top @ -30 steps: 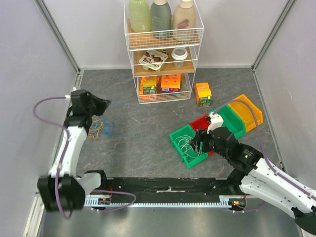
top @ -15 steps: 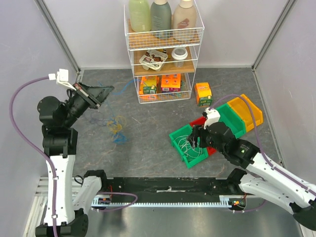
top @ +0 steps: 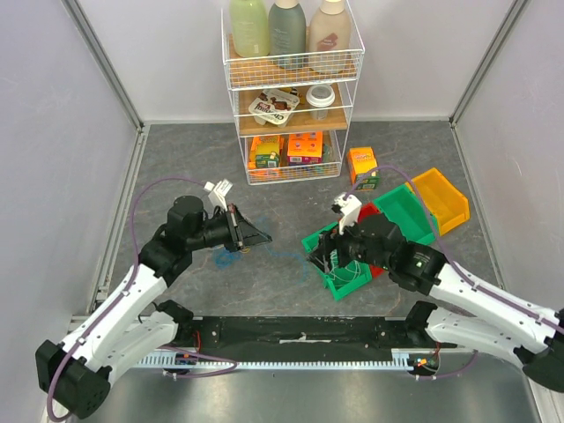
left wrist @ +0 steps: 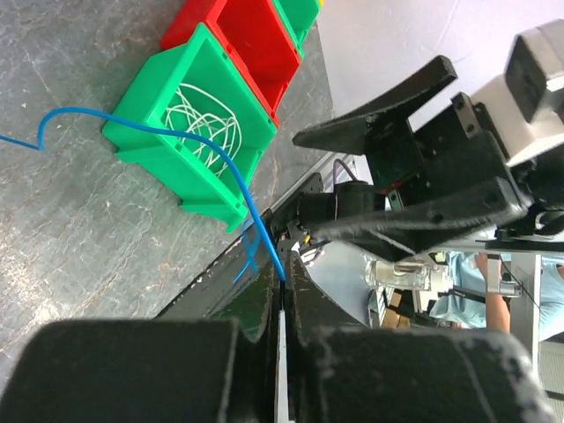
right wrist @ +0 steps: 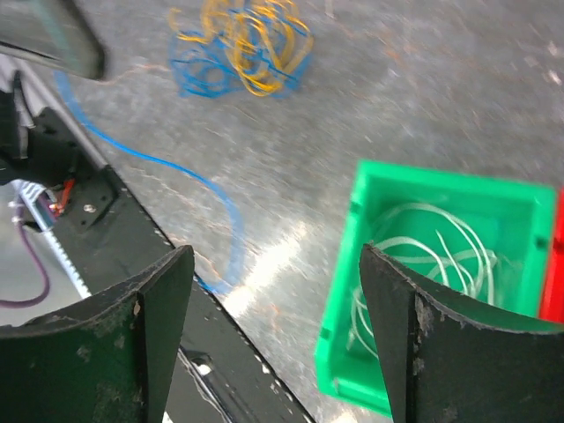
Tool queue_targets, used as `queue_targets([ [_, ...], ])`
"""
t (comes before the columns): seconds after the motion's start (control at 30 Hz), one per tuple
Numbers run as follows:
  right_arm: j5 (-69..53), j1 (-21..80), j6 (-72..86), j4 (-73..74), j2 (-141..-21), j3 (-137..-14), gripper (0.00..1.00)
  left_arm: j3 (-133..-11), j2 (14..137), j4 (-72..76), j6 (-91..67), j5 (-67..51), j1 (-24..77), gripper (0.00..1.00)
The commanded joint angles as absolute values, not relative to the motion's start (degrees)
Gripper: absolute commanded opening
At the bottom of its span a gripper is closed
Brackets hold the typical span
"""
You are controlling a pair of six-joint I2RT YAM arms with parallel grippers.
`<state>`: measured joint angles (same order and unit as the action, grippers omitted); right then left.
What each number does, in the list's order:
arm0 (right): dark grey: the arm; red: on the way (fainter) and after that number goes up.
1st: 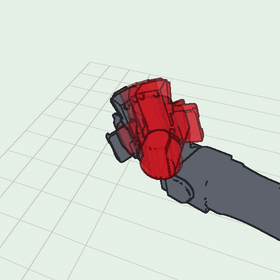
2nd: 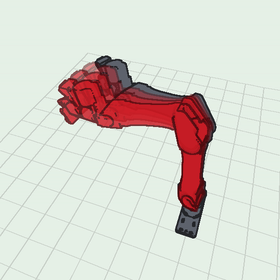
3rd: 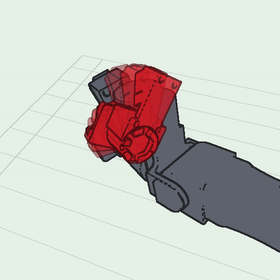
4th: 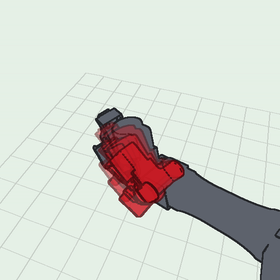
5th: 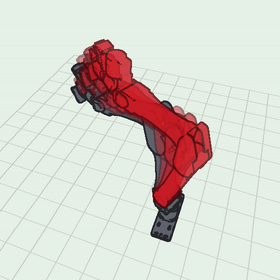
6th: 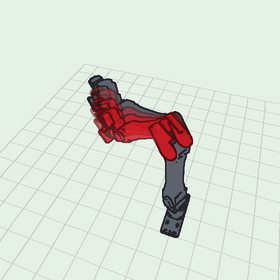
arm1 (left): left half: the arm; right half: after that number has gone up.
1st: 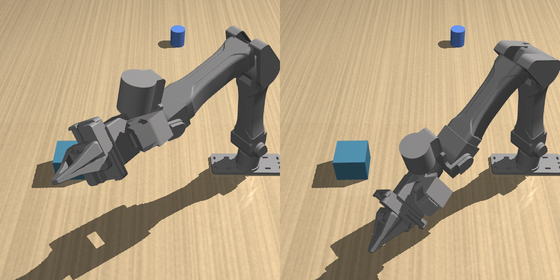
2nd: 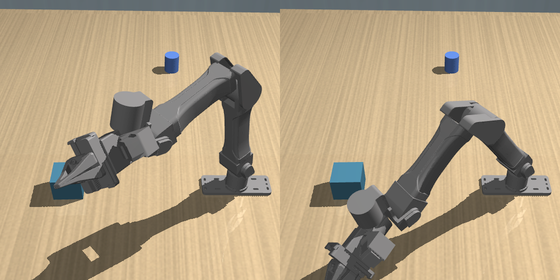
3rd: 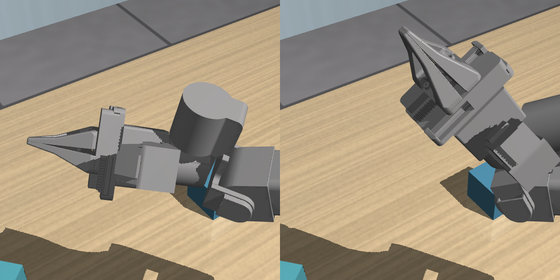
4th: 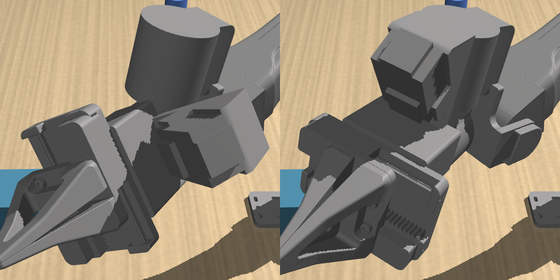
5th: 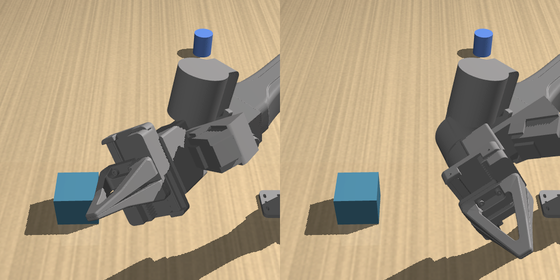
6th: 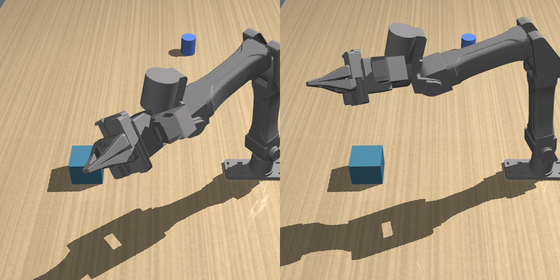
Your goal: Untangle the cables
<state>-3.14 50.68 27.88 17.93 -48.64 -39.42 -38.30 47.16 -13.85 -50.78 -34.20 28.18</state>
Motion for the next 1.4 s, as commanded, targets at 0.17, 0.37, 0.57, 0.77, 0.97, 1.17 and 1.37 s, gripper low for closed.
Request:
queue_targets([
  [0.17,-2.7,60.8,25.9,1.8,-62.7,-48.8,0.84,-39.2,43.9,-14.7,-49.7,-33.9,28.7,0.02],
  [0.37,-0.7,62.4,28.8,-3.2,-67.6,-47.6,0.77,-41.4,43.2,-21.9,-46.8,-31.7,28.7,0.02],
  [0.57,3.4,62.5,29.6,-1.2,-65.5,-46.1,0.75,-45.2,45.0,-41.8,-46.9,-4.9,28.6,0.02],
  [0.77,6.4,62.5,30.9,-0.1,-61.4,-43.9,0.76,-44.0,48.6,-40.5,-48.3,1.9,26.3,0.59],
  [0.97,10.0,62.5,30.5,10.5,-53.7,-43.6,0.77,-44.8,57.3,-33.9,-45.9,-9.9,12.3,0.73],
  [1.17,12.1,62.5,30.3,9.9,-47.9,-40.2,0.79,-39.7,60.7,-29.2,-48.1,-25.7,-12.4,0.73],
  [1.37,9.1,62.5,27.5,8.4,-53.4,-42.6,0.79,-39.1,59.9,-28.2,-46.0,-27.8,-22.6,0.74],
])
